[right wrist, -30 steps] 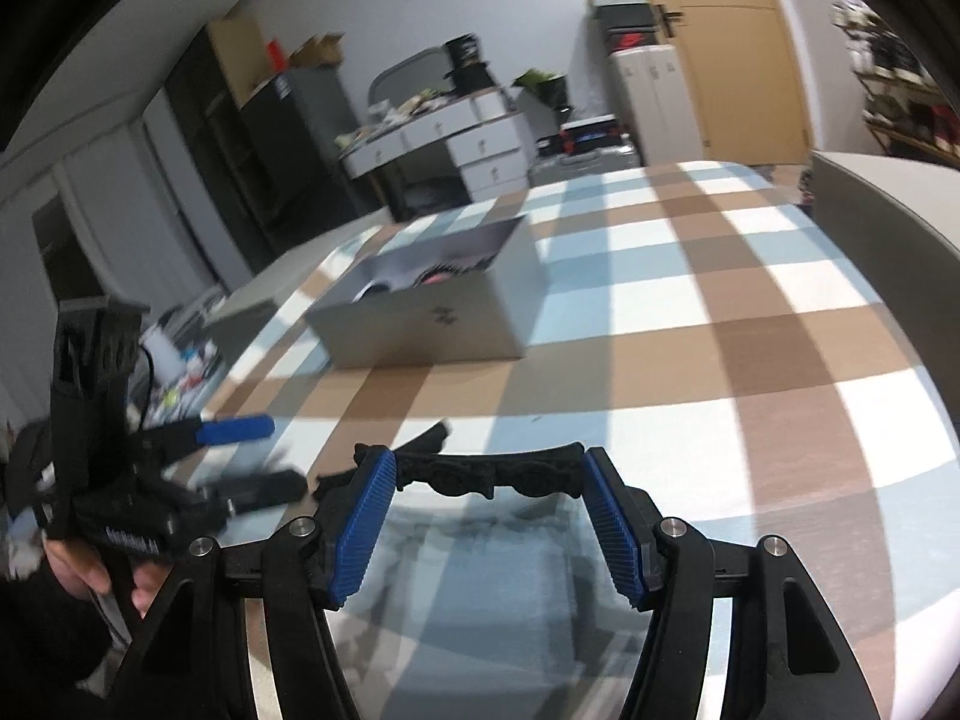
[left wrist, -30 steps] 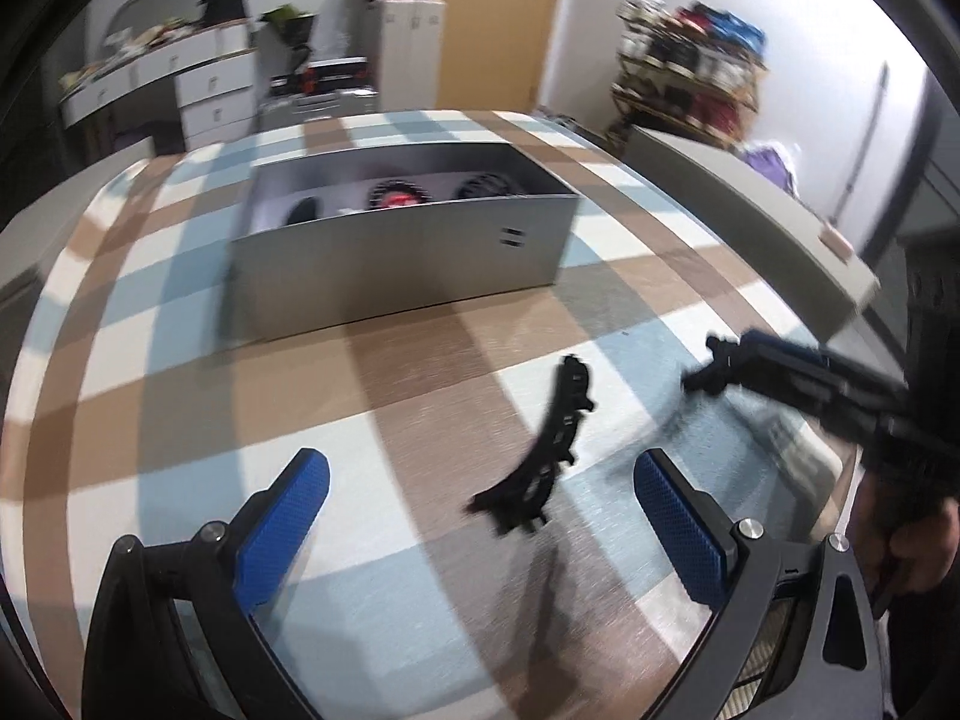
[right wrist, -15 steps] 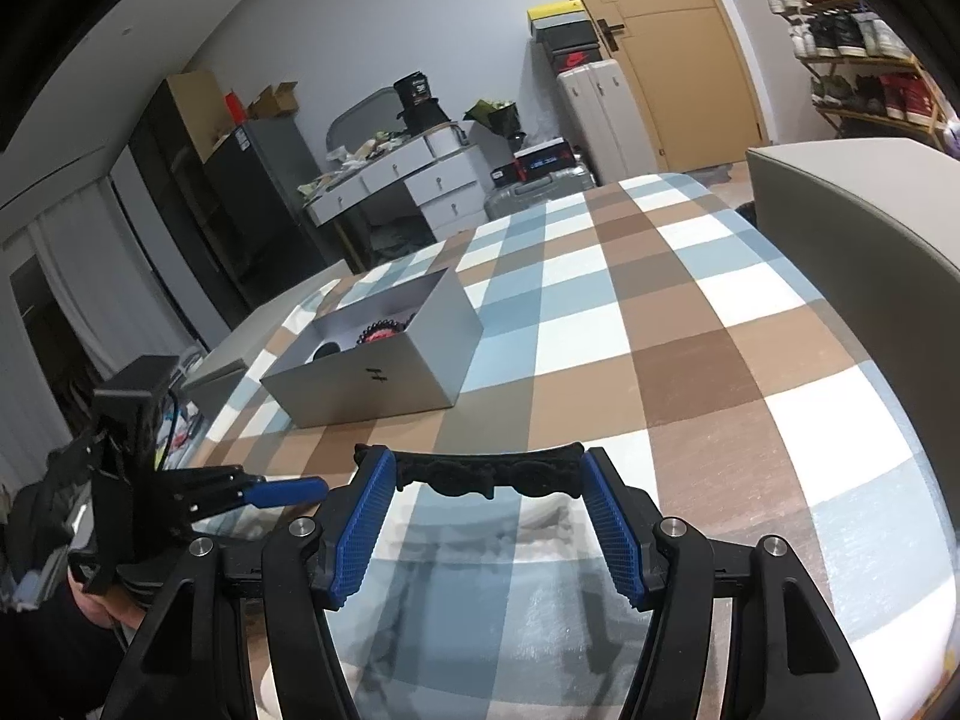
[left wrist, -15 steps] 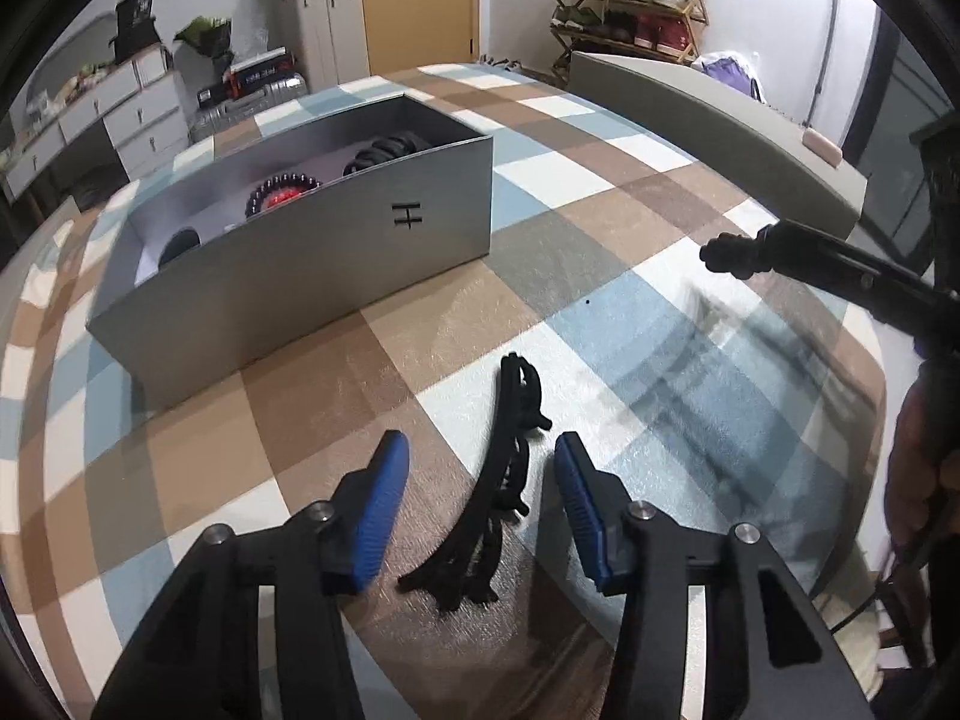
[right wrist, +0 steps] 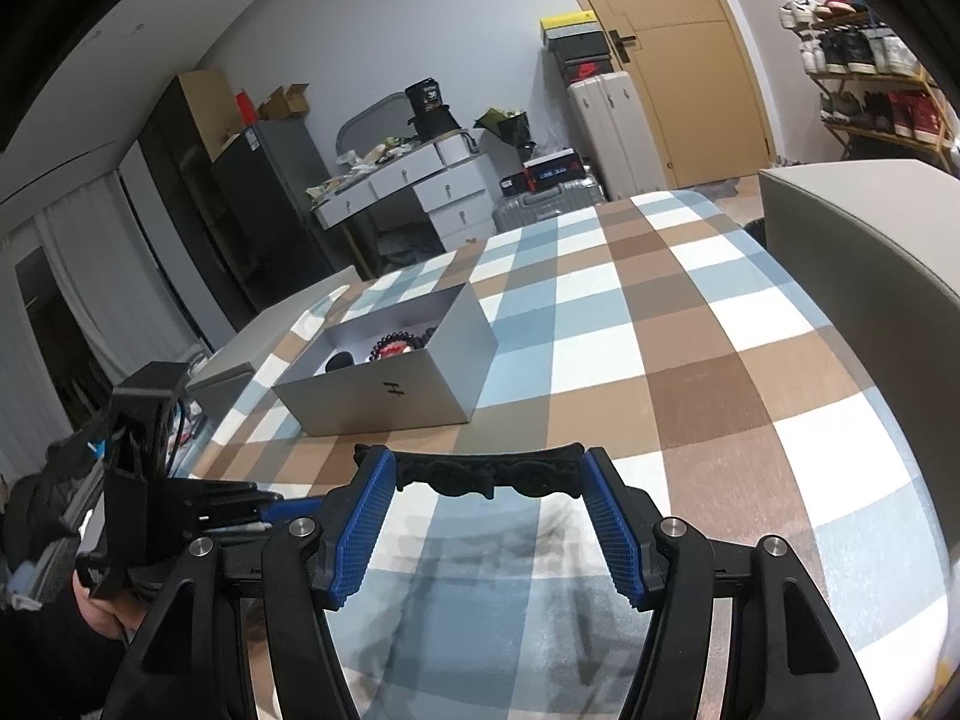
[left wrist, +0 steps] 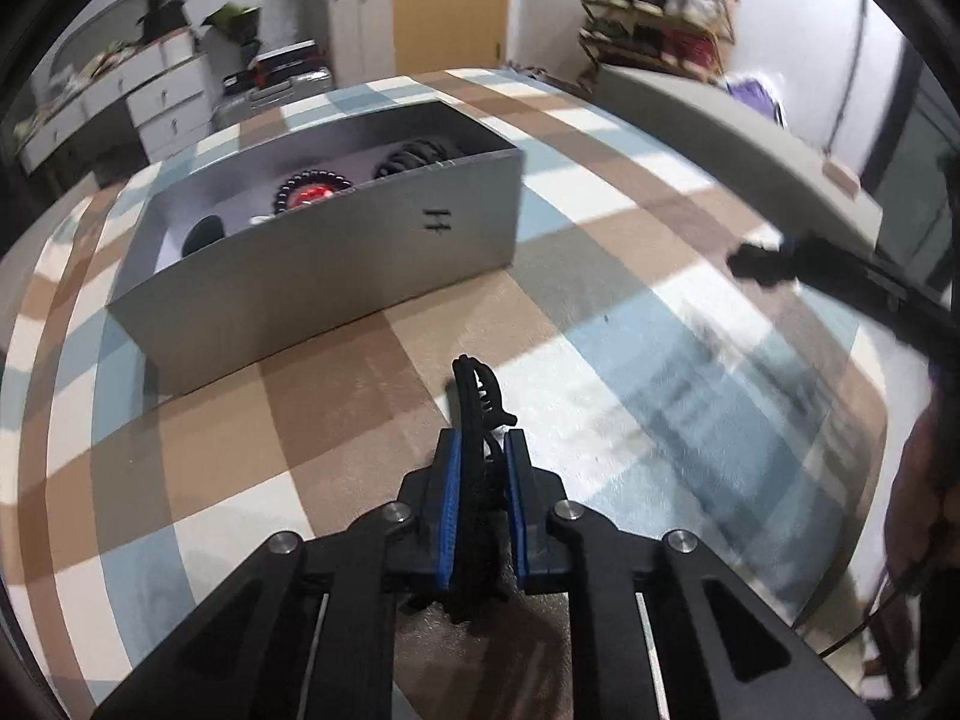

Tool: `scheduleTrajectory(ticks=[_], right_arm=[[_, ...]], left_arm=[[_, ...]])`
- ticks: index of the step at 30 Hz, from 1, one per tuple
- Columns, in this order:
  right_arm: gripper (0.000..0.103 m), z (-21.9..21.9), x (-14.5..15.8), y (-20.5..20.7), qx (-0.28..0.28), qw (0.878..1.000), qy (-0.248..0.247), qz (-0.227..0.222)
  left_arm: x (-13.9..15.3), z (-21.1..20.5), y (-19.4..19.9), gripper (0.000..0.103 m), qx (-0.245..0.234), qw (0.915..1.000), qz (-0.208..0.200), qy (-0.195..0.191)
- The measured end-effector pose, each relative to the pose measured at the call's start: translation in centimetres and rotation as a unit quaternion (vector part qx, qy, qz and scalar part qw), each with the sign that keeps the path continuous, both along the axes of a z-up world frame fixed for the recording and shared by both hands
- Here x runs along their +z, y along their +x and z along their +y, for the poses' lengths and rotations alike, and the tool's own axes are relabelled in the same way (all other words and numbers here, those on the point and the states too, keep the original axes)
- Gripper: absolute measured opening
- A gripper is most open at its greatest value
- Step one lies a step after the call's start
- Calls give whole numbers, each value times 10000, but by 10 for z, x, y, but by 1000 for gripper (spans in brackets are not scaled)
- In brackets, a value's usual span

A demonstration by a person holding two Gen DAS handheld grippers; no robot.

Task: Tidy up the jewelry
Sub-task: 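Grasp the other long black hair clip with the left tool while the right tool holds its clip, then lower both black hair clips into the silver box and open both tools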

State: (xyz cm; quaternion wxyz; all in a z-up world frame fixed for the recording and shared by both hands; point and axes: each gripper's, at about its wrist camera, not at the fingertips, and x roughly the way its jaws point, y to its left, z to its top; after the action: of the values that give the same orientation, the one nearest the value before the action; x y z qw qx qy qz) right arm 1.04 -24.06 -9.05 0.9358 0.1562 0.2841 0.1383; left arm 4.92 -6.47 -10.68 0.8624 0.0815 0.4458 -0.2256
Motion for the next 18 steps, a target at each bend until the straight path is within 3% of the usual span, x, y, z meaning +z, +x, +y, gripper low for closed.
scheduleTrajectory(ticks=[8,18], right_arm=[[63,7,10,-1,98,9999,23,-105],[63,27,45,22,419,9973,174,-578]], left_arm=[[29,9,-8,9,125,9988,-460,-103],[50,25,4,9,452,9970,-558,-297]])
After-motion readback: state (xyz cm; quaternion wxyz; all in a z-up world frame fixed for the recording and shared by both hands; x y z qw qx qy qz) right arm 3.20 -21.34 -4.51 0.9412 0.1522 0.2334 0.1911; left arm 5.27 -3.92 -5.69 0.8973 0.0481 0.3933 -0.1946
